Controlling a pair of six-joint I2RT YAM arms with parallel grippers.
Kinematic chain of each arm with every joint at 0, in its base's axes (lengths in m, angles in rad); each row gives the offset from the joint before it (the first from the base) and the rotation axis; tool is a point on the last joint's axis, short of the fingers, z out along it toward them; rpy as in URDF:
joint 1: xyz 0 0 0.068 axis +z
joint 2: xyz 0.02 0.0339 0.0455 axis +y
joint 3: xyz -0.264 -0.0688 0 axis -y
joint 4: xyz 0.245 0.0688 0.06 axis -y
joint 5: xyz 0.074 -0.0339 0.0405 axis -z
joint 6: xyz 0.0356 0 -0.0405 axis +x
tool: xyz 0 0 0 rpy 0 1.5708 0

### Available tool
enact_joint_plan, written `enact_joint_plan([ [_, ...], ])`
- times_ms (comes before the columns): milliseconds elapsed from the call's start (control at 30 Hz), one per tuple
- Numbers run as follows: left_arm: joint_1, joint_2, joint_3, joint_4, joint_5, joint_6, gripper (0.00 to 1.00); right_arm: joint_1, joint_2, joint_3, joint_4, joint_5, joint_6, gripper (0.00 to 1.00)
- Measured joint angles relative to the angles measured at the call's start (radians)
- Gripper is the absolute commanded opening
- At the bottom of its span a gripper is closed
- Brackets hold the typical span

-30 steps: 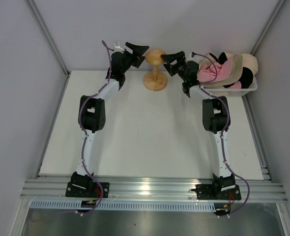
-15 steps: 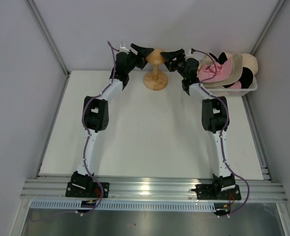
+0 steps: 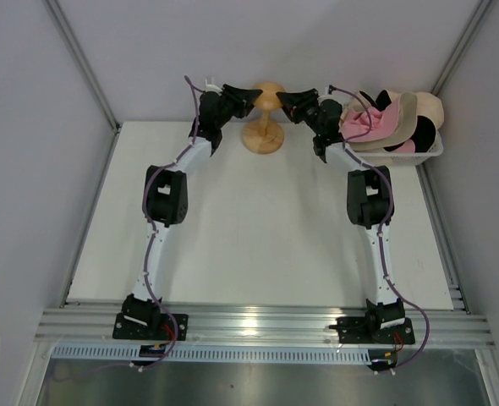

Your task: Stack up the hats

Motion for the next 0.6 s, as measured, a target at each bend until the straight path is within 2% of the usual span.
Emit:
enact_joint_plan([
  [100,0.002,-0.013,-0.025,0.013,0.007,0.000,0.13,0.002,-0.001,-0.018,0.019,-0.002,0.014,0.21],
  [267,0.003,-0.091,-0.141,0.027,0.027,0.021,0.11,0.006,-0.062,-0.131,0.071,-0.011,0.016,0.18],
  [367,0.002,-0.177,-0.275,0.050,0.035,0.028,0.11,0.015,-0.121,-0.228,0.095,-0.024,0.020,0.17],
  [600,0.003,-0.446,-0.697,0.160,-0.023,0.033,0.11,0.071,-0.258,-0.426,0.110,-0.048,0.021,0.14],
])
